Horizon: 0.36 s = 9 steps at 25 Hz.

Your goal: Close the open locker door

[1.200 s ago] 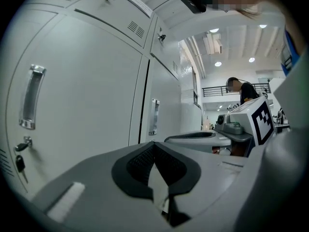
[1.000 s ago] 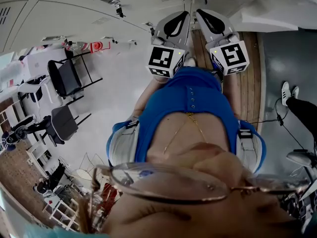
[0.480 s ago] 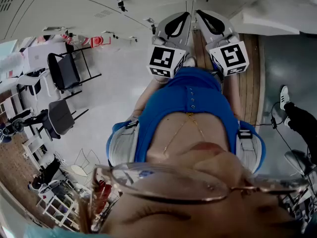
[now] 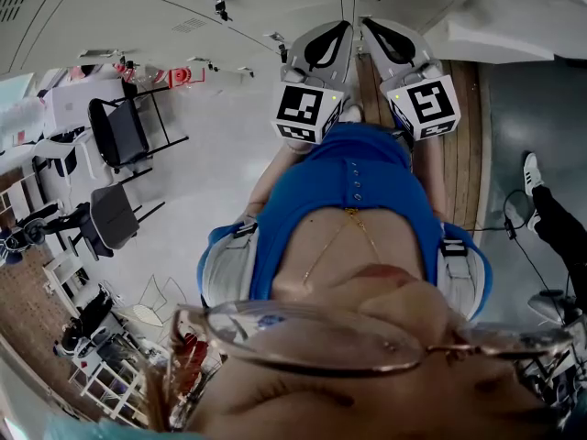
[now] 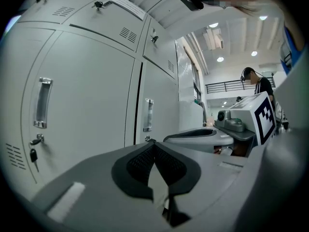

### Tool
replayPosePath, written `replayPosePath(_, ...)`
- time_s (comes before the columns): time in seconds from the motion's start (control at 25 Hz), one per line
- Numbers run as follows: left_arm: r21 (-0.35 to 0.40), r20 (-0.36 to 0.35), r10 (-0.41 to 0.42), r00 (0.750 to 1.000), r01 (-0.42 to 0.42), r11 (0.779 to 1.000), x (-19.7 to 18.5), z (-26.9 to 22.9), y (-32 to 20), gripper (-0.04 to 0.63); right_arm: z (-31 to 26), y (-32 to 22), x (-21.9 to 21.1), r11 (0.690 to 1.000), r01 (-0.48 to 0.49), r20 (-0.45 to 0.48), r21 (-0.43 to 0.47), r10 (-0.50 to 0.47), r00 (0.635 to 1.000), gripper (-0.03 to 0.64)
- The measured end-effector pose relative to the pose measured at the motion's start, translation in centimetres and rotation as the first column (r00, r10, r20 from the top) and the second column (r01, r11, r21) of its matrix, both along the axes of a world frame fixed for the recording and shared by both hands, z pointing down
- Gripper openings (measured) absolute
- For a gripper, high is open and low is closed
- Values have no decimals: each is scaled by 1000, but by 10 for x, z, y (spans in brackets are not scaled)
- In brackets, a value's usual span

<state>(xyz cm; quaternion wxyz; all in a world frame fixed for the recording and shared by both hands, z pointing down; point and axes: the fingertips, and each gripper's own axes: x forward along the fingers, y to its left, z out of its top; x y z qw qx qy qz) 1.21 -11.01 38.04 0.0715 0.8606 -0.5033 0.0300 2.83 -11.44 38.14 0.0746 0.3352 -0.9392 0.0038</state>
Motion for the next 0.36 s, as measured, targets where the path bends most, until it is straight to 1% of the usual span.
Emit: replayPosePath(0.36, -7, -2, -6, 1000, 6, 1000, 1, 3, 4, 0, 2, 4, 2, 1000, 4, -13, 4, -4, 1000, 3)
